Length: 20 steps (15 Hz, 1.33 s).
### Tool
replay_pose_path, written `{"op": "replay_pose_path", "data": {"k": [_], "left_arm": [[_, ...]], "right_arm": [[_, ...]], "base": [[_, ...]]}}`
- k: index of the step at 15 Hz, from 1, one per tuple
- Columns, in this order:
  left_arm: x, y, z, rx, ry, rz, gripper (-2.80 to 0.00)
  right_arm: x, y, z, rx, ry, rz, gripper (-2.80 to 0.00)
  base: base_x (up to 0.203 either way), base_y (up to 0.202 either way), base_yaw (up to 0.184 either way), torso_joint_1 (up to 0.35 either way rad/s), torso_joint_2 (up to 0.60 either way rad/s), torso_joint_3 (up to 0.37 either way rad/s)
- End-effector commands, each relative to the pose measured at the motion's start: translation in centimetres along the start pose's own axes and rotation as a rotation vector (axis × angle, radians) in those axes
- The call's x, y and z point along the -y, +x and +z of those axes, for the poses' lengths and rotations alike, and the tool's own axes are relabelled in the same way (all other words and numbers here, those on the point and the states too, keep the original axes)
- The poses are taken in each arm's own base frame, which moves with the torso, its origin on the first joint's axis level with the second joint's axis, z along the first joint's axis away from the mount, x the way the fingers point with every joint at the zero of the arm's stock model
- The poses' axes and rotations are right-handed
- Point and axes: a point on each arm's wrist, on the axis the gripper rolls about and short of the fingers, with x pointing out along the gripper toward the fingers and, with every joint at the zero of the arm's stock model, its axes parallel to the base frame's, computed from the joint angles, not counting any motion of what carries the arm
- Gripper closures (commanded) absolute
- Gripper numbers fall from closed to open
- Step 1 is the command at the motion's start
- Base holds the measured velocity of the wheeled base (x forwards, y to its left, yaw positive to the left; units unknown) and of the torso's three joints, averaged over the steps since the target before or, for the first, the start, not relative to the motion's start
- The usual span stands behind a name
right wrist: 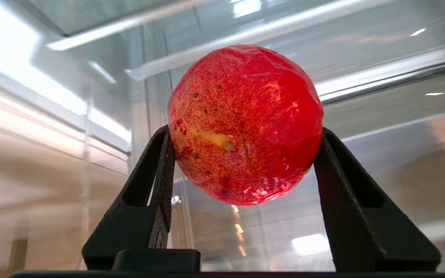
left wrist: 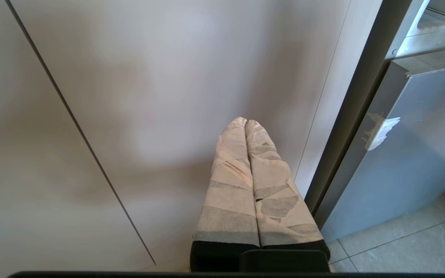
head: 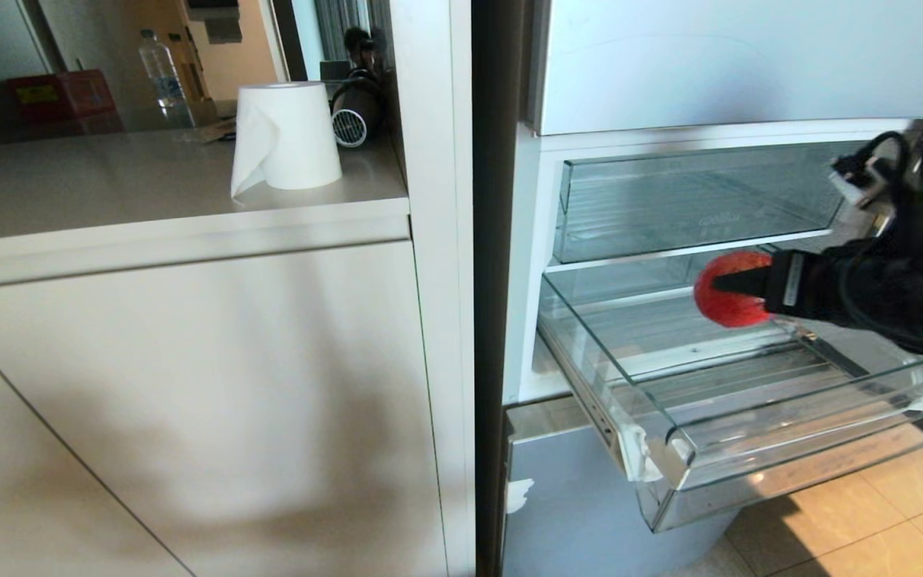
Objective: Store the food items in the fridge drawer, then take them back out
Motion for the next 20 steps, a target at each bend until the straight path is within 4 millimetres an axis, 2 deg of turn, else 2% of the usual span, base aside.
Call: {"op": "replay_pose_path", "data": {"k": [1, 4, 6, 8, 9, 11, 14, 16, 17, 20], "left_arm": [[0.0, 0.0, 0.0, 0.000, 0.000, 0.000, 0.00], [0.0, 0.0, 0.0, -0.001, 0.000, 0.000, 0.00], [0.0, 0.0, 0.0, -0.001, 0.000, 0.000, 0.00], [0.0, 0.0, 0.0, 0.000, 0.000, 0.000, 0.00], [0.0, 0.0, 0.0, -0.001, 0.000, 0.000, 0.00], [0.0, 0.0, 0.0, -0.001, 0.000, 0.000, 0.00], [0.0, 0.0, 0.0, 0.000, 0.000, 0.000, 0.00], [0.0, 0.0, 0.0, -0.001, 0.000, 0.000, 0.00], [0.0, 0.0, 0.0, 0.000, 0.000, 0.000, 0.00], [0.0, 0.0, 0.0, 0.000, -0.001, 0.000, 0.00]], "right_arm": [[1.0, -7.1, 0.4, 0.153, 0.003, 0.018, 0.00], [2.6, -15.6, -2.1, 0.339, -0.030, 0.013, 0.00], [3.6, -20.6, -5.4, 0.466, -0.062, 0.013, 0.00], [4.8, -24.0, -9.5, 0.561, -0.088, -0.014, 0.00], [5.4, -24.8, -11.8, 0.584, -0.103, -0.037, 0.00], [6.5, -22.8, -16.3, 0.500, -0.132, -0.087, 0.00], [7.6, -18.5, -21.5, 0.277, -0.223, -0.085, 0.00], [8.4, -16.7, -25.1, 0.215, -0.315, -0.113, 0.00], [8.6, -16.7, -26.2, 0.231, -0.337, -0.115, 0.00], [8.6, -17.7, -27.1, 0.402, -0.338, -0.103, 0.00]], "base": [[0.000, 0.000, 0.000, 0.000, 0.00, 0.000], [0.000, 0.000, 0.000, 0.000, 0.00, 0.000], [0.000, 0.000, 0.000, 0.000, 0.00, 0.000], [0.000, 0.000, 0.000, 0.000, 0.00, 0.000], [0.000, 0.000, 0.000, 0.000, 0.00, 0.000], [0.000, 0.000, 0.000, 0.000, 0.00, 0.000], [0.000, 0.000, 0.000, 0.000, 0.00, 0.000], [0.000, 0.000, 0.000, 0.000, 0.00, 0.000], [0.000, 0.000, 0.000, 0.000, 0.00, 0.000], [0.000, 0.000, 0.000, 0.000, 0.00, 0.000]]}}
